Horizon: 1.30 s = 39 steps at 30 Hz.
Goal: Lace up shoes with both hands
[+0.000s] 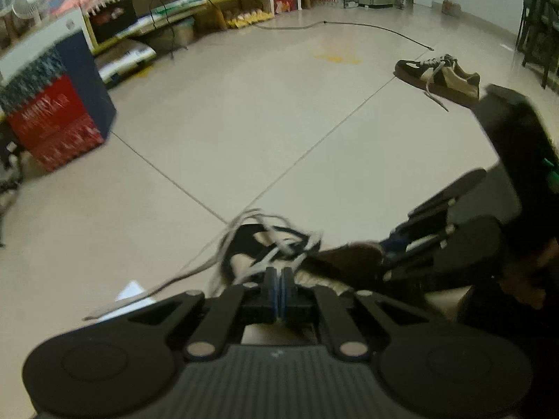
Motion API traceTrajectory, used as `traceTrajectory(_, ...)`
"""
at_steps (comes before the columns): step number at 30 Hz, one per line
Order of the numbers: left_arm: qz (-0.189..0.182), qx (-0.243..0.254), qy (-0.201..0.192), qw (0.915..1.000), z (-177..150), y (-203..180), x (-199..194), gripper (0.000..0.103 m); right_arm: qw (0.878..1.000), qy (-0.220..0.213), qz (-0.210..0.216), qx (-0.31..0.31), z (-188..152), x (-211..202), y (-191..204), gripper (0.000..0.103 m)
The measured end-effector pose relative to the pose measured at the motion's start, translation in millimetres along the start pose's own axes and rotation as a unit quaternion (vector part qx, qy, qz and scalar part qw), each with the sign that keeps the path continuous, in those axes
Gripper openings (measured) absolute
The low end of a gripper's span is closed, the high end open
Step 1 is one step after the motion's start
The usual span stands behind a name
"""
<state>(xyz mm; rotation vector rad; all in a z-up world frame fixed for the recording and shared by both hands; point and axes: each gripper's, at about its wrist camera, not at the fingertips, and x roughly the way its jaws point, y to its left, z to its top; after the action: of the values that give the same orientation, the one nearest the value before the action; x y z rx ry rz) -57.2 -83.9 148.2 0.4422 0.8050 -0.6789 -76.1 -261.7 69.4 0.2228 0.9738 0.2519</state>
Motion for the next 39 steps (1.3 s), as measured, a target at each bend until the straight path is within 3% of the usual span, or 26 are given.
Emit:
traceTrajectory(10,0.07,-0.037,-0.013,0.9968,-27.9,37.7,-62.5,0.002,1.0,0.002,-0.01,-0.003,-1.0,-1.2,-2.2,0.016)
traceTrajectory(12,0.102,-0.036,-0.006,0.9941,-37.6,46.9,-78.0,0.002,1.0,0.002,-0.011,-0.002,-1.3,-1.3,-2.2,0.016)
traceTrajectory(17,0.141,-0.042,0.039,0.9884,-76.0,67.8,-99.7,0.002,1.0,0.002,-0.011,-0.009,-1.8,-1.3,-0.6,0.016)
traceTrajectory(25,0.236,-0.068,0.102,0.9641,-133.0,98.7,-96.3,0.002,1.0,0.016,-0.007,0.005,-5.2,5.7,-6.3,0.024)
traceTrajectory(35,0.333,-0.111,0.105,0.9302,-162.1,141.2,-113.7,0.003,1.0,0.017,-0.017,-0.001,-7.2,6.5,-3.8,0.022)
traceTrajectory(37,0.363,-0.109,0.11,0.9186,-166.4,149.6,-120.3,0.003,1.0,0.018,-0.018,-0.002,-7.1,6.9,-3.3,0.022)
traceTrajectory(39,0.368,-0.129,0.111,0.9139,-172.5,157.8,-126.0,0.003,1.0,0.019,-0.019,-0.002,-6.7,7.8,-3.6,0.022)
